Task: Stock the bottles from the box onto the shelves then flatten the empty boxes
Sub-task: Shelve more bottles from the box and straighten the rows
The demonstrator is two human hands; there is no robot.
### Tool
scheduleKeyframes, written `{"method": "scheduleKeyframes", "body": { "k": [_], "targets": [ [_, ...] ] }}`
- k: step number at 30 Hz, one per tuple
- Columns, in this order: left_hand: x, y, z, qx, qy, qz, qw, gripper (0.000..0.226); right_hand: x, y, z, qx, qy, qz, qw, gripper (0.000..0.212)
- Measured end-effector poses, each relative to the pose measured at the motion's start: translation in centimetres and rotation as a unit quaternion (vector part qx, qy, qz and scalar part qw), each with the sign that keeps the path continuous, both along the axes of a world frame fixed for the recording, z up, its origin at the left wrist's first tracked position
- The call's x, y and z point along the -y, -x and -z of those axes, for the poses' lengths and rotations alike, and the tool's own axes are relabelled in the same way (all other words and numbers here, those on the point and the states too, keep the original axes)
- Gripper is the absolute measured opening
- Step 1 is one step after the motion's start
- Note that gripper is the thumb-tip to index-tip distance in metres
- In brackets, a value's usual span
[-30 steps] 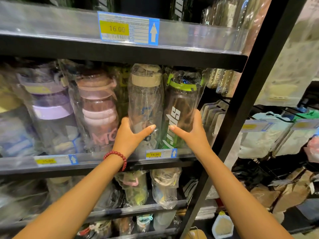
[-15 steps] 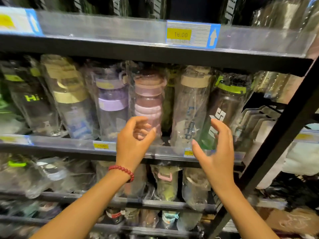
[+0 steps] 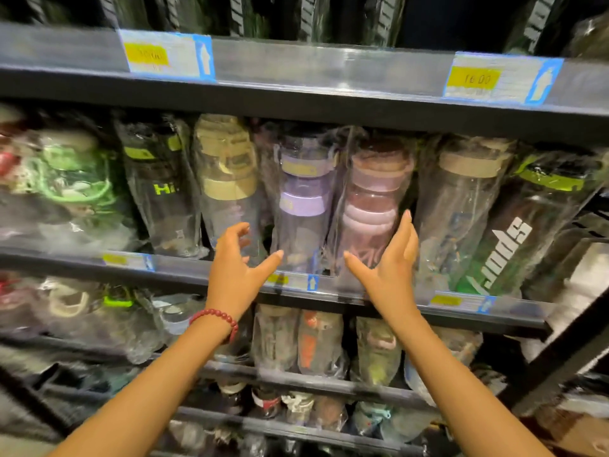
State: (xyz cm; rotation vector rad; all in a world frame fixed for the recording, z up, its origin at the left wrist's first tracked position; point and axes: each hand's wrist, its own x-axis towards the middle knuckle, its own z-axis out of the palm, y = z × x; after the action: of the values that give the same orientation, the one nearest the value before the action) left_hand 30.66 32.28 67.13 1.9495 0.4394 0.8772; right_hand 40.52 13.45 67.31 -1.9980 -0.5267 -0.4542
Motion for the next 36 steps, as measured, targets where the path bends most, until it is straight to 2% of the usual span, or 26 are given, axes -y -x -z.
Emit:
{"method": "scheduleKeyframes", "body": {
  "k": [3,4,7,9,14,18,26,33,36],
  "targets": [
    [0.2,-0.6,-0.6,-0.016,-0.014,0.046,0.999,0.074,-0.2,-1.8,-0.4,-0.075,-0.012,-0.022,0.997,0.119],
    [0.4,-0.9,-0.7,-0.026,-0.026,0.061,0.997,0.079,-0.1,-2.3,-0.6,-0.092,-0.026,-0.041,0.995,0.115],
    [0.8,-2.1,-1.1,-0.06,-0.064,0.078,0.993,0.092,0.1,-2.9,-1.2,-0.108,-0.051,-0.065,0.991,0.071],
    [0.9,-3.1,-1.3,-0.074,-0.051,0.082,0.993,0.095,0.2,-3.1,-1.2,-0.11,-0.058,-0.065,0.99,0.064],
    [1.5,-5.0,-1.2,-0.069,0.003,0.048,0.996,0.091,-0.2,-3.4,-1.0,-0.085,-0.061,-0.027,0.994,0.065],
    [1.2,-5.8,-0.8,-0.076,-0.006,0.03,0.997,0.093,-0.7,-3.7,-0.6,-0.055,-0.067,0.016,0.996,0.07],
    [1.6,-6.8,-0.7,-0.093,-0.049,-0.017,0.994,0.069,-0.6,-4.0,-0.1,-0.043,-0.048,0.009,0.998,0.071],
    [3.6,-6.9,-0.8,-0.085,-0.03,-0.093,0.992,0.08,-0.8,-3.8,0.2,-0.032,-0.055,0.002,0.998,0.073],
    [3.7,-6.7,-0.4,-0.086,-0.018,-0.091,0.992,0.085,-0.6,-3.6,0.1,-0.037,-0.032,0.001,0.999,0.075]
  ]
}}
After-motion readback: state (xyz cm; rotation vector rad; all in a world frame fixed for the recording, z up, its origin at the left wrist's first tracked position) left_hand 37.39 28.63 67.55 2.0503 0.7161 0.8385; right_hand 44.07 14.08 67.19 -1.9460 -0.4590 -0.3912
